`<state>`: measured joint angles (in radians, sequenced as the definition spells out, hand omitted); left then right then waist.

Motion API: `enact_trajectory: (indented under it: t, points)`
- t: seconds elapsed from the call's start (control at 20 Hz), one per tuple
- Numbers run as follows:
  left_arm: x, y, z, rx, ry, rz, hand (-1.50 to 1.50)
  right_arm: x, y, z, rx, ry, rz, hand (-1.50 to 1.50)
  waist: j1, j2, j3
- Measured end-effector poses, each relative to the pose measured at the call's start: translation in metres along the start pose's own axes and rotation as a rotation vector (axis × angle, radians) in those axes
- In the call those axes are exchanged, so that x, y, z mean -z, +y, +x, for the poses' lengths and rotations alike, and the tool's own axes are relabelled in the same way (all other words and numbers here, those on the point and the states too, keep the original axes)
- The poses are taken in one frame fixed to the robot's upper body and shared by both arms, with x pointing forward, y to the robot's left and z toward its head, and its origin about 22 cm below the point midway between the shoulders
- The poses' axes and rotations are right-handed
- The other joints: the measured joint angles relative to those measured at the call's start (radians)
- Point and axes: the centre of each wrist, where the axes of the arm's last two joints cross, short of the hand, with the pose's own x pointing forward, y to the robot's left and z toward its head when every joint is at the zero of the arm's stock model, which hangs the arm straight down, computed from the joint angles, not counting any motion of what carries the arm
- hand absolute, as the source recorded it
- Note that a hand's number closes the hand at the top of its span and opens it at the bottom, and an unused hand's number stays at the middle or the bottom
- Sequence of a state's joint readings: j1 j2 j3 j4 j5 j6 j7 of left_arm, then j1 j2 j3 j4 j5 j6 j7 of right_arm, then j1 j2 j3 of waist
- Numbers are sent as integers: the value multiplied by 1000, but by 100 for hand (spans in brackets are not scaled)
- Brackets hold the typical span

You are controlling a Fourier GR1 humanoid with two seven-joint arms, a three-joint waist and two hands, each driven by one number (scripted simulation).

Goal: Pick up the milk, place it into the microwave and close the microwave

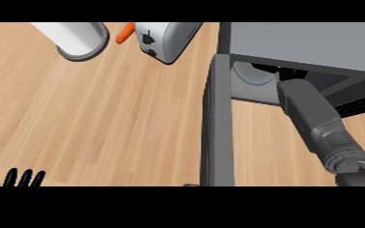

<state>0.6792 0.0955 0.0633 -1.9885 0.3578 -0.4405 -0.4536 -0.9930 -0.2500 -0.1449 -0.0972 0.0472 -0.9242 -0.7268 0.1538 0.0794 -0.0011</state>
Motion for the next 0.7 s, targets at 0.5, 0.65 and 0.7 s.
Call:
enact_trajectory:
  t: [0.5, 0.65, 0.7]
  points:
    - [10, 0, -5, 8, 3, -27, -150, -19, 2, -15, -251, -12, 70, -150, 37, 3, -2]
    - [12, 0, -7, 8, 9, -28, -150, -20, 12, 1, -213, -73, 142, -150, 35, -1, 3]
    - [12, 0, -7, 7, 10, -28, -150, -21, 15, 4, -203, -84, 165, -150, 36, -1, 4]
